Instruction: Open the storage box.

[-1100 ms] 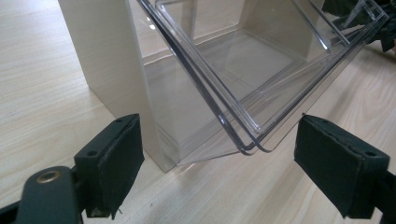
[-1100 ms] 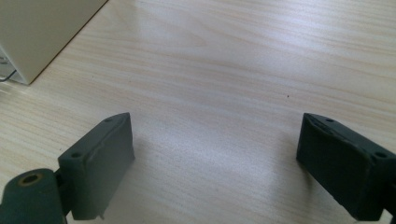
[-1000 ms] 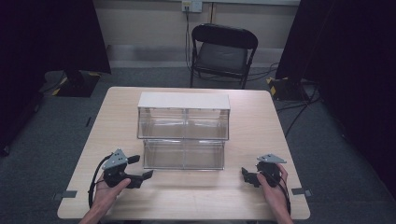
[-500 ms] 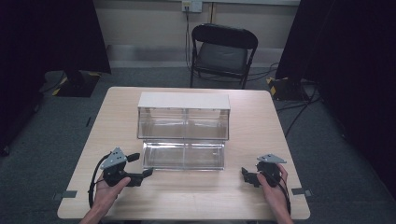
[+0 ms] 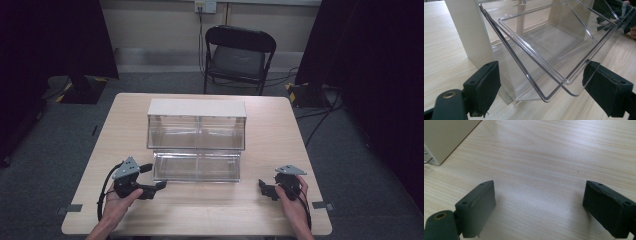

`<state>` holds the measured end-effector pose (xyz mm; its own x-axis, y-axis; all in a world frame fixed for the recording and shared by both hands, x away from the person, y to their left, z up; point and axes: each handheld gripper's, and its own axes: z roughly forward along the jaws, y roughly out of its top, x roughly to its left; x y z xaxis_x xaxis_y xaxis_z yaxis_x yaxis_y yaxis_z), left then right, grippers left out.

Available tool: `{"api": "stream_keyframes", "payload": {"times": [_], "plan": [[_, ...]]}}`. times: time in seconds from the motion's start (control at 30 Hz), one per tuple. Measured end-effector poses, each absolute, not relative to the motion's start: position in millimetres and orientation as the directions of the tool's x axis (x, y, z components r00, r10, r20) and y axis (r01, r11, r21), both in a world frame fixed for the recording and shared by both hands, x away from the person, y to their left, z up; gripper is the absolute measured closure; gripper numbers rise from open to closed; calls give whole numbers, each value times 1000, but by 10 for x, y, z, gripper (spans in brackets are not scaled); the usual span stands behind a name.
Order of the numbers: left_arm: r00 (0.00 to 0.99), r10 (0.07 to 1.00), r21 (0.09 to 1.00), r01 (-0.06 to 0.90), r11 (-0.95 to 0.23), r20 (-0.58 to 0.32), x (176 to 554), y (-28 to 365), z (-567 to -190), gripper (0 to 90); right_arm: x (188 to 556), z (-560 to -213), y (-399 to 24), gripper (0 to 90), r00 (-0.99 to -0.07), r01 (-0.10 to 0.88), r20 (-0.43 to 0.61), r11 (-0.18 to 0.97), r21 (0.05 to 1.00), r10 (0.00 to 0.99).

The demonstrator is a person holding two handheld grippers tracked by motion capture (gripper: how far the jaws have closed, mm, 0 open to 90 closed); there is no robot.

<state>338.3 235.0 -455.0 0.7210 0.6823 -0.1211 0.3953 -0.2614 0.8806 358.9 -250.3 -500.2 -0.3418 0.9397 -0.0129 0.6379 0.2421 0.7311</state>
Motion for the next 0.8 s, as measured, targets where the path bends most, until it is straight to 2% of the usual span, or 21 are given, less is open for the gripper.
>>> {"api": "stream_keyframes", "payload": {"times": [0.8], "plan": [[698, 705, 896, 385, -224, -124, 3367, 2348, -4427, 151, 3589, -5002, -2503, 103, -342, 638, -13, 242, 731, 940]]}}
